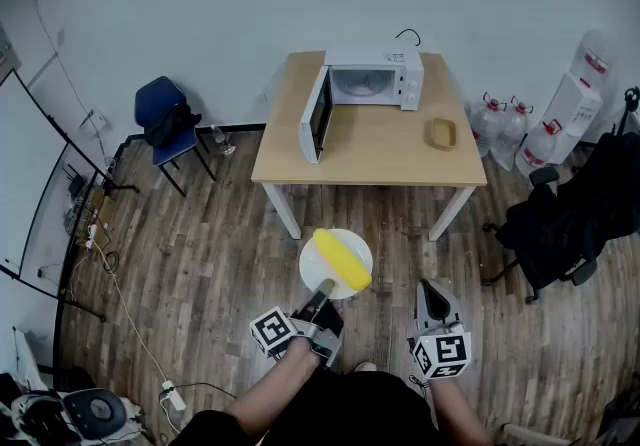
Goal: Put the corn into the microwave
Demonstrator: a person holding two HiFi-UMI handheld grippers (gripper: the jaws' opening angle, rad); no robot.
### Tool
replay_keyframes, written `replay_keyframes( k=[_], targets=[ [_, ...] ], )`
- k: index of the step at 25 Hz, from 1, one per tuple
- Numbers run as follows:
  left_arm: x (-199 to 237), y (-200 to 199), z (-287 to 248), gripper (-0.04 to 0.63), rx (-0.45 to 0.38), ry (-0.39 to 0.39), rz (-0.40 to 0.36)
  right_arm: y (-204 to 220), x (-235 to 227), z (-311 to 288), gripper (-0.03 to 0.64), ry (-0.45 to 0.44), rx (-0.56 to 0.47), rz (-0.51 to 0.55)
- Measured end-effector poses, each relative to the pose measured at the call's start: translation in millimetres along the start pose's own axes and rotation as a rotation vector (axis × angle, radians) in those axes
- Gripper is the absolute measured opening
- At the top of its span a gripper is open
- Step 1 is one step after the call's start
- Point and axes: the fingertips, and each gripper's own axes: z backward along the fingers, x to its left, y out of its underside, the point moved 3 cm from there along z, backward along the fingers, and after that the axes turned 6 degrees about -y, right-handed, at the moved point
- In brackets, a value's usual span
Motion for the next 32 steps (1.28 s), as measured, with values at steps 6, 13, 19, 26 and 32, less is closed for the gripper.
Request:
replay_keyframes(
  k=[6, 13, 19, 26, 32],
  targets=[
    [2, 17, -3, 0.028, -0.004, -0.002, 0.016, -1, -10, 12, 0.058, 0.000, -0.013, 0.000],
    [7, 33, -14, 0.028, 0.013, 0.003, 0.051, 15, -26, 19, 0.058, 0.038, 0.029, -0.007],
    [16, 29, -40, 0.028, 0.056, -0.013, 0.060, 22, -36, -4, 0.058, 0.045, 0.037, -0.014],
    [20, 2, -97, 0.028, 0.081, -0.025, 0.079, 9, -71, -62, 0.058, 0.082, 0.023, -0.016],
    [17, -35, -159, 0.028, 0.093, -0.041, 0.060, -3, -98, -134, 0.058, 0.080, 0.026, -0.047]
  ],
)
